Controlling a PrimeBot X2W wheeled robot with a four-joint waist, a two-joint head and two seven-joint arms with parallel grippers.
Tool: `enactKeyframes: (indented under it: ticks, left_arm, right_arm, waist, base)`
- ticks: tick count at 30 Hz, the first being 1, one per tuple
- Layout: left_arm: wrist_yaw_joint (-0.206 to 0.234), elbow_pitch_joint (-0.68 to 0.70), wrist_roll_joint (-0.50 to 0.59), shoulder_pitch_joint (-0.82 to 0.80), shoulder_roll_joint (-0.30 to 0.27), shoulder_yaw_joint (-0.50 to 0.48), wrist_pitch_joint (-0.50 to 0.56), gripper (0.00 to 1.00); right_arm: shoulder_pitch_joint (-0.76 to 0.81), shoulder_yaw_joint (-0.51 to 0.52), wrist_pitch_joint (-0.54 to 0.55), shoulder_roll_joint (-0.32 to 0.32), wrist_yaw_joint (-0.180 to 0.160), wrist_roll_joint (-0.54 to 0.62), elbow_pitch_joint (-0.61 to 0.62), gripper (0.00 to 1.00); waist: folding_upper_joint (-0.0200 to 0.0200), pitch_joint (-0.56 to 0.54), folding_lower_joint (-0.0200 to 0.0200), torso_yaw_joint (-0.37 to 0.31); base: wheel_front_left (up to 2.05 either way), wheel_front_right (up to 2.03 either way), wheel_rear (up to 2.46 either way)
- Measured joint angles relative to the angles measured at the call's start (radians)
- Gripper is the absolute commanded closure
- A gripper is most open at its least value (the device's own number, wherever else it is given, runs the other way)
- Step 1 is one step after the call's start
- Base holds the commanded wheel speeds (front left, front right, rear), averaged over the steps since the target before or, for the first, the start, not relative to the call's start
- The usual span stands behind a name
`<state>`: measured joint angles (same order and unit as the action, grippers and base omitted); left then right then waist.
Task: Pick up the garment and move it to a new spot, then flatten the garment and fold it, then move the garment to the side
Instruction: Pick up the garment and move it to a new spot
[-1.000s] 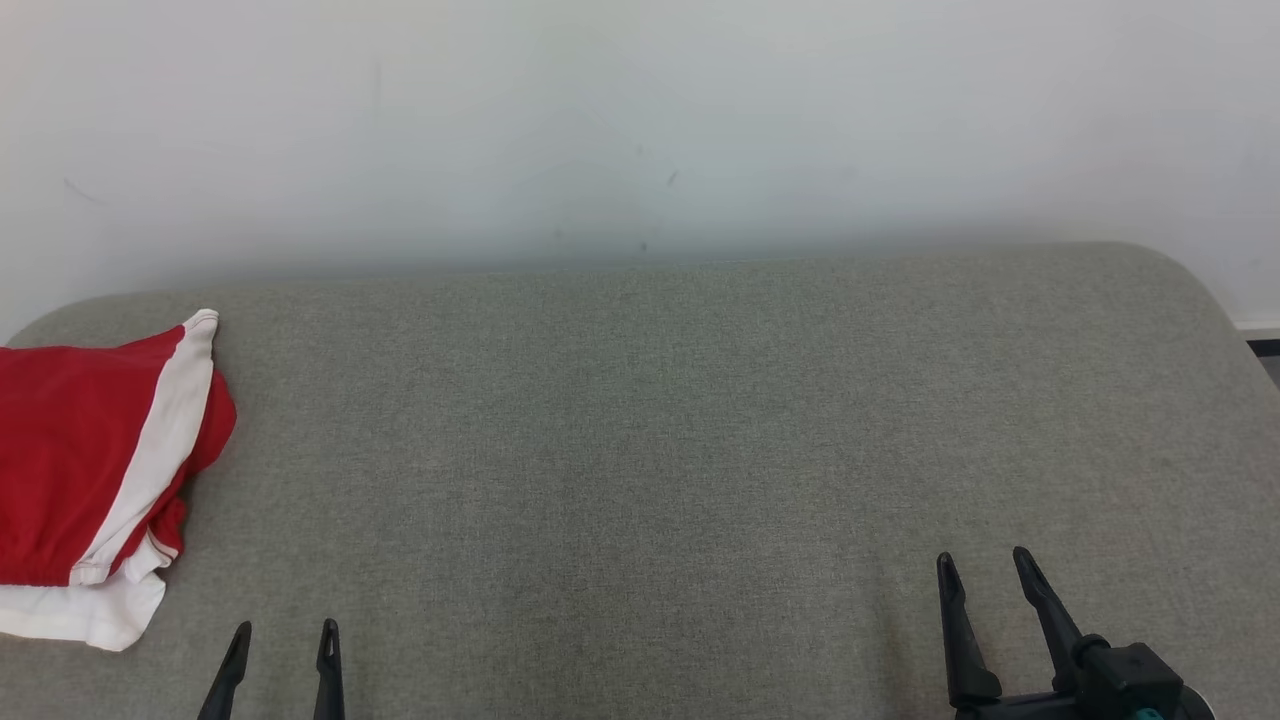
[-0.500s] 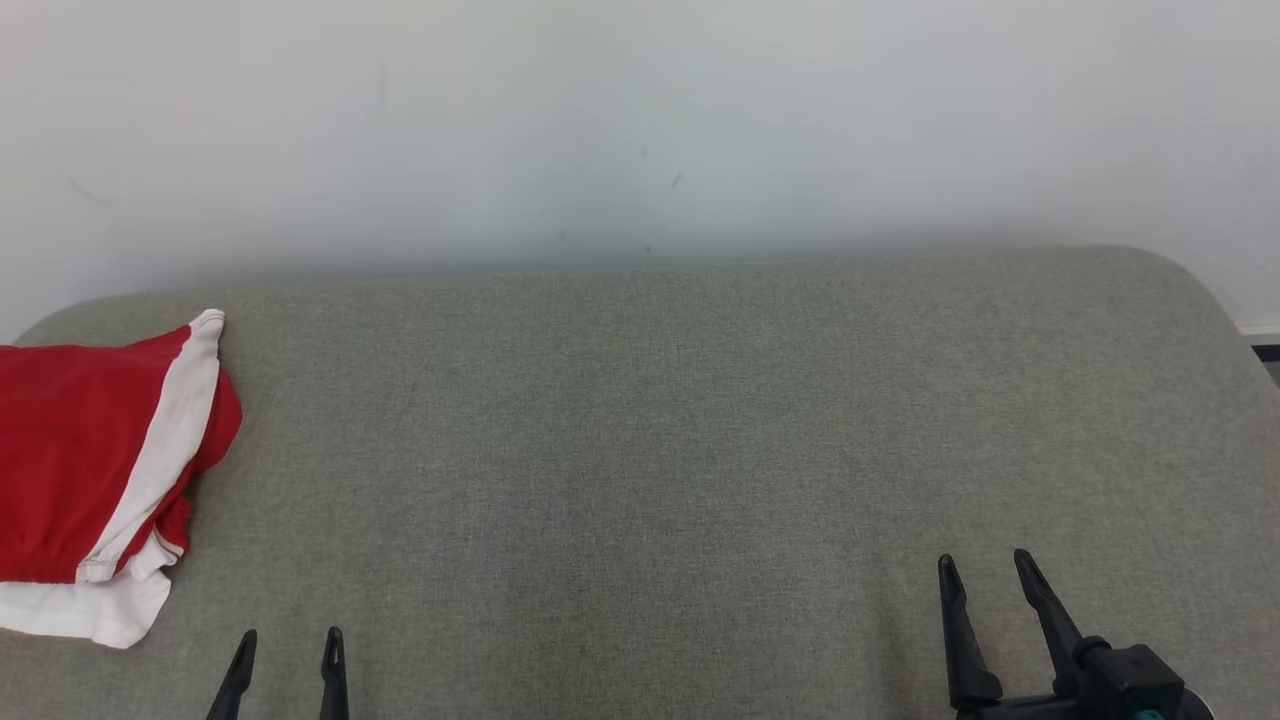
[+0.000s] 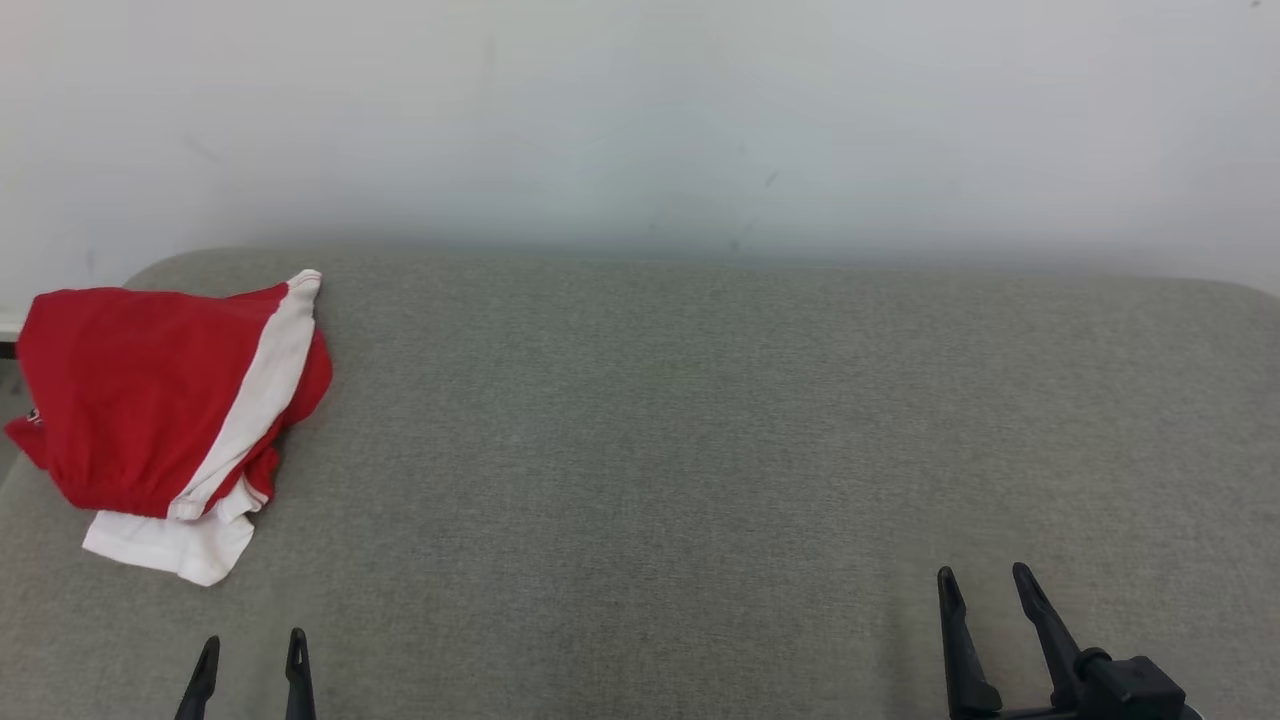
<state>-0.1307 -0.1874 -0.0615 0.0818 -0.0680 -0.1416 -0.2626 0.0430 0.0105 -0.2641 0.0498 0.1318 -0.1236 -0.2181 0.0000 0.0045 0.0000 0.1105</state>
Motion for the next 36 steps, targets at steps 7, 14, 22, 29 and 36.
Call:
enactKeyframes:
  ticks: [7, 14, 22, 29, 36]
  left_arm:
    - [0.007, -0.008, 0.008, 0.0, 0.007, -0.033, 0.0, 0.0]
    - [0.007, -0.014, 0.006, -0.002, 0.012, -0.044, 0.0, 0.0]
    - [0.007, -0.02, 0.004, -0.002, 0.015, -0.06, 0.0, 0.0]
    - [0.006, -0.024, -0.002, 0.0, 0.016, -0.076, 0.0, 0.0]
    - [0.006, -0.028, -0.02, 0.004, 0.016, -0.09, 0.0, 0.0]
  right_arm:
    - [0.002, 0.0, 0.0, 0.0, 0.0, -0.005, 0.001, 0.0]
    - [0.003, 0.004, 0.0, 0.0, 0.0, -0.004, 0.001, 0.0]
    - [0.002, -0.003, 0.0, 0.0, 0.0, -0.007, 0.0, 0.0]
    - [0.005, -0.007, 0.0, 0.0, 0.0, -0.007, -0.001, 0.0]
    - [0.005, -0.015, 0.0, 0.0, 0.0, -0.007, -0.003, 0.0]
  waist:
    - [0.0, 0.005, 0.0, 0.089]
    - [0.0, 0.008, 0.0, 0.169]
    - [0.0, 0.01, 0.0, 0.27]
    - [0.0, 0.004, 0.0, 0.339]
    - [0.0, -0.004, 0.0, 0.37]
  base:
    - [0.0, 0.0, 0.0]
    - [0.0, 0.0, 0.0]
    - [0.0, 0.0, 0.0]
    - [0.0, 0.0, 0.0]
    - [0.0, 0.0, 0.0]
